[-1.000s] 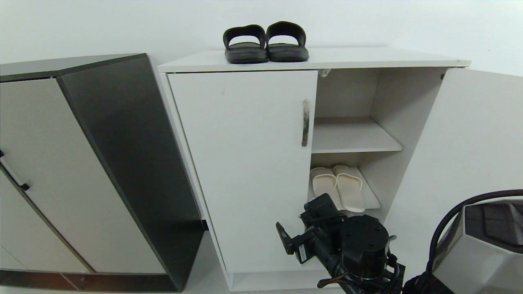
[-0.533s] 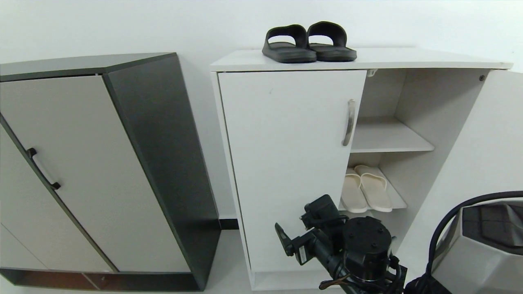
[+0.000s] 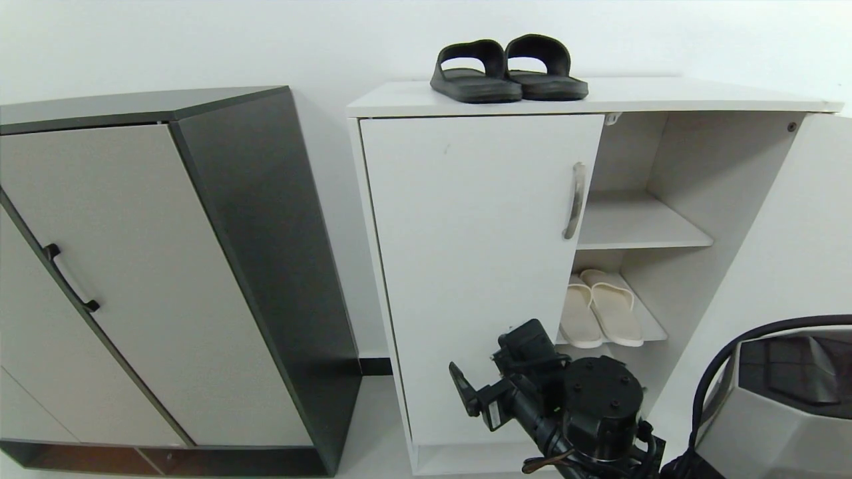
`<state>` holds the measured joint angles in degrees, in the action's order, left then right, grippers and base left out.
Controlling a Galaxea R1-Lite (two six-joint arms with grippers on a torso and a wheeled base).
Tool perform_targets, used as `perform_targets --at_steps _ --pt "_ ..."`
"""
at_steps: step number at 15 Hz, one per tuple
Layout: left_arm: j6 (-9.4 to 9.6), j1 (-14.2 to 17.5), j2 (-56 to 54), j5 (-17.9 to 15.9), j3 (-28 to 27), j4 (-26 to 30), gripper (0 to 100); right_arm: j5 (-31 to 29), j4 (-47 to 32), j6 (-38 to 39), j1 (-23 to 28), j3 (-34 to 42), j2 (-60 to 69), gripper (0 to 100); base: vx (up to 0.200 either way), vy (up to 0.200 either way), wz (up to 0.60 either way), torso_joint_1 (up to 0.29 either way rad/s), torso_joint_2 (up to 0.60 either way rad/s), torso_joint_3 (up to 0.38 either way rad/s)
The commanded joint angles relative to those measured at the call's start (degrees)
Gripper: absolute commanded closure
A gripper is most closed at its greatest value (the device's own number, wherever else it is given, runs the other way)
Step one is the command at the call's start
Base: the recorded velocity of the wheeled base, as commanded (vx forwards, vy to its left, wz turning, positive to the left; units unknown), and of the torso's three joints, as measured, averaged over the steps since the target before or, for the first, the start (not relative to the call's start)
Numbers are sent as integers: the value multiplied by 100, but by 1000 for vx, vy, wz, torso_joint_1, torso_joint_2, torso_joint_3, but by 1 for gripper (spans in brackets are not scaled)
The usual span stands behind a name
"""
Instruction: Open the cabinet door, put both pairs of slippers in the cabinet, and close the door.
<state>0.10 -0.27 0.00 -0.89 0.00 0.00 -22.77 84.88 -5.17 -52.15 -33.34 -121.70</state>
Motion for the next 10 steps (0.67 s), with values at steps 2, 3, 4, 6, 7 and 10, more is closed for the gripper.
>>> perform_targets --at_steps 2,3,4,6,7,10 --pt "-1 0 9 1 0 0 100 45 28 -2 3 38 -38 0 0 0 0 0 0 0" --pt "-1 0 9 1 0 0 100 45 37 -2 3 38 -47 0 0 0 0 0 0 0" --pt "-1 0 9 1 0 0 100 45 37 -19 21 38 -47 0 0 0 0 0 0 0" --pt "-1 0 9 1 0 0 100 45 46 -28 30 38 -56 0 0 0 0 0 0 0" --pt "-1 0 0 1 0 0 100 45 46 -46 30 38 -65 0 0 0 0 0 0 0" --pt "-1 0 9 1 0 0 100 54 55 -142 30 21 -91 0 0 0 0 0 0 0"
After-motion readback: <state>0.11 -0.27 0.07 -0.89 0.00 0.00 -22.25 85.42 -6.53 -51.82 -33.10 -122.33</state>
